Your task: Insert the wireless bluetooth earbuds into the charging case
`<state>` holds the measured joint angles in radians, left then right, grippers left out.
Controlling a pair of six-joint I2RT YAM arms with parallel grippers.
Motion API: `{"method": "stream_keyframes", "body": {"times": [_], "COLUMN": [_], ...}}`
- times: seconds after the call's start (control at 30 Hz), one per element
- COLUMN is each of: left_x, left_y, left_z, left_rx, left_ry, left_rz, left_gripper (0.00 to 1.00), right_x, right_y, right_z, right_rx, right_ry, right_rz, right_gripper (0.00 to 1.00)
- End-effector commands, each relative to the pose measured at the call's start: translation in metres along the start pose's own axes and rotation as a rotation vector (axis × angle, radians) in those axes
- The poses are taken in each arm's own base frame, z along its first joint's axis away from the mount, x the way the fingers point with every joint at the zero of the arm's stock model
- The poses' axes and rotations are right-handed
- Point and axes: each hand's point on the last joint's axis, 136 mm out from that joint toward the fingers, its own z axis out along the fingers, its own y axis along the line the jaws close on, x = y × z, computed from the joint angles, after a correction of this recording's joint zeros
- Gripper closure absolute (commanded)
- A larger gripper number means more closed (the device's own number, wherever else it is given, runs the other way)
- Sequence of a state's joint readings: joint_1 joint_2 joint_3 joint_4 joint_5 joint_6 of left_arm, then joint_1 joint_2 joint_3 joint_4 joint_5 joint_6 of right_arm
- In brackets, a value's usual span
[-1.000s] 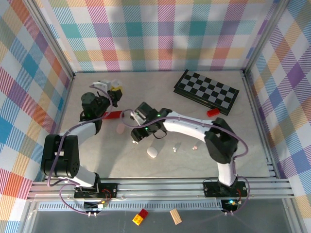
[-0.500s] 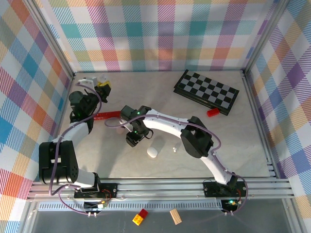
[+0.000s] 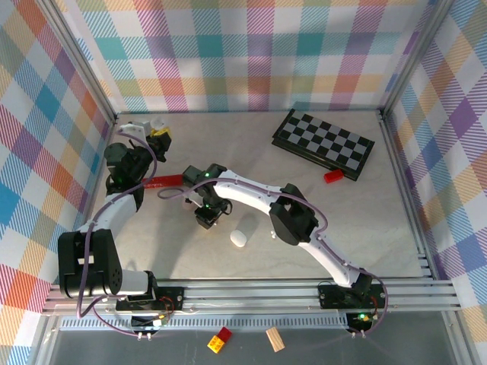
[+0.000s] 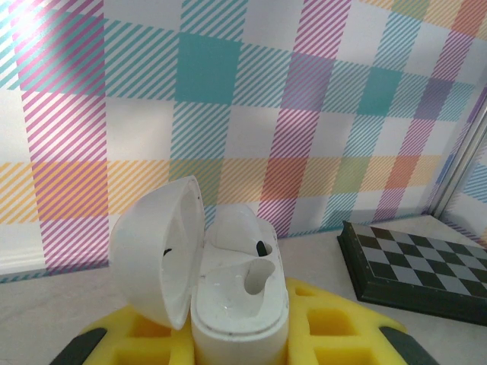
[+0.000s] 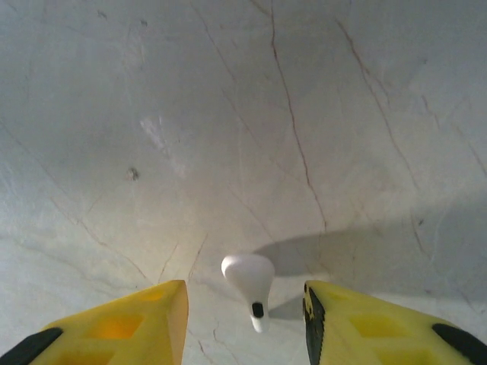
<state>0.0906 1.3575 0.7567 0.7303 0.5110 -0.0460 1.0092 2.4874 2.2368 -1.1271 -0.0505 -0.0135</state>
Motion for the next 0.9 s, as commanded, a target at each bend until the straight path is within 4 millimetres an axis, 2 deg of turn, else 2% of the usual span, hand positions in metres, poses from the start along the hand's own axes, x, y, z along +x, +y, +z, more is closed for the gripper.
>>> {"method": "stream_keyframes", "body": {"times": [0.0, 0.23, 0.53, 0.87], "left_x": [-0.022, -0.021, -0.021, -0.020], "left_y": [0.001, -0.001, -0.001, -0.001], "left_z": [-0.004, -0.004, -0.004, -0.002], "left_rx": [-0.001, 0.009, 0.010, 0.012], "left_ry": [-0.043, -0.041, -0.035, -0.035], "left_rz": [0.041, 0.043, 0.039, 0.034], "left_gripper": [1.00, 1.00, 1.00, 1.00], "right_x": [0.002, -0.003, 0.000, -0.002], "right_y": [0.000, -0.003, -0.002, 0.000], "right_z": [0.001, 0.009, 0.011, -0.001], "right_rx": [-0.019, -0.014, -0.023, -0.025], "right_ry": [0.031, 0.035, 0.050, 0.030], "right_rz": [-0.009, -0.004, -0.003, -0.003], "right_gripper": [0.58, 0.62, 0.69, 0.76]}}
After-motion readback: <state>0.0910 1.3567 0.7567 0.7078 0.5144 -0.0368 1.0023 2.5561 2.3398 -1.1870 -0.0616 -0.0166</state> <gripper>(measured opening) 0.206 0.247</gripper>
